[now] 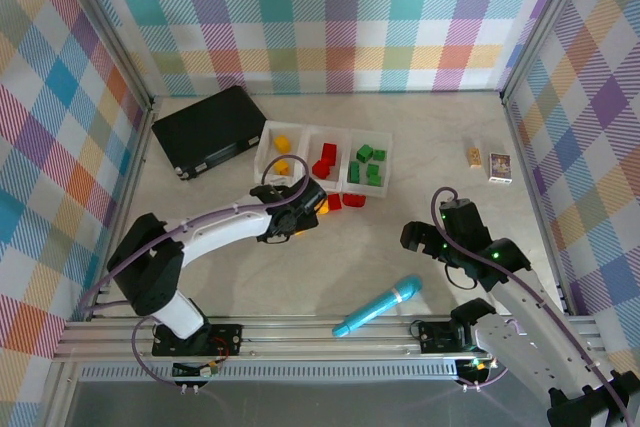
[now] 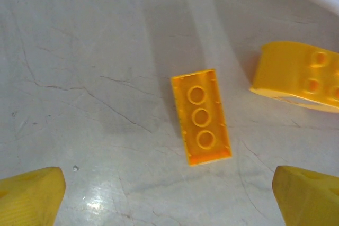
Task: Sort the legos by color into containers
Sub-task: Pick up the lego from the center of the table.
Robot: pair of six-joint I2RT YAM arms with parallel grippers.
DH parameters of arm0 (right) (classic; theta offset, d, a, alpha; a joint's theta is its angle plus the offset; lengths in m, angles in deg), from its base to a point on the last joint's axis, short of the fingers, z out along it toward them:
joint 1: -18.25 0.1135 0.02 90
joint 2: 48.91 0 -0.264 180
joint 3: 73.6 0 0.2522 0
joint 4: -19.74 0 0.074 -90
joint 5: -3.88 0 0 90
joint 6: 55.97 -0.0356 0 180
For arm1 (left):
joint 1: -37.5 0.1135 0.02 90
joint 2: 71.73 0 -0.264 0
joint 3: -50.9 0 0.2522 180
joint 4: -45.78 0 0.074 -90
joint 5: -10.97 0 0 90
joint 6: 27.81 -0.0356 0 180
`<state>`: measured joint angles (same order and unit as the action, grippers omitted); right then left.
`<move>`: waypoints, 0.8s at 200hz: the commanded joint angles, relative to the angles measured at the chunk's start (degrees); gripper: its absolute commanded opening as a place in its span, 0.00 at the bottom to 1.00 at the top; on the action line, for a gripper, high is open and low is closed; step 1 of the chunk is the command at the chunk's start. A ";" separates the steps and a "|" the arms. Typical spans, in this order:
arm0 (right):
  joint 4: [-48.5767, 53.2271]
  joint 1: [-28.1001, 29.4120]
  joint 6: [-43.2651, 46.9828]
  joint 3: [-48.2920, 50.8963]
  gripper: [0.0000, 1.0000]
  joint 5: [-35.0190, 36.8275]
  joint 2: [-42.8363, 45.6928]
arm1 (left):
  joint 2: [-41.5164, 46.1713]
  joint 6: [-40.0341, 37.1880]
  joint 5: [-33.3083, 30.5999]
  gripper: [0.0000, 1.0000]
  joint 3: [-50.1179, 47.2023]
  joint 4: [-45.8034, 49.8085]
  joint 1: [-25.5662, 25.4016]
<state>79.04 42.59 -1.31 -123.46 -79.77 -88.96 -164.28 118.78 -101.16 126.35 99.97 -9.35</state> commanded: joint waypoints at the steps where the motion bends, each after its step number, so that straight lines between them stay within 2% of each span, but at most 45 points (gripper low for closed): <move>1: 0.35 -0.30 -0.18 0.71 0.99 -0.59 1.08 | -2.58 6.12 -2.31 1.00 -0.55 1.53 -0.10; 101: 0.01 -0.30 -0.53 1.34 0.99 -1.27 1.98 | -8.94 5.28 0.59 1.00 2.73 -2.55 -1.05; 160: -0.02 -0.25 -0.38 1.30 0.99 -1.15 2.17 | -11.84 3.97 0.12 0.92 4.71 -3.69 -0.96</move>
<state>79.04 42.59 -1.31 -122.63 -80.25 -87.30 -174.44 123.64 -100.57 129.12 96.45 -9.89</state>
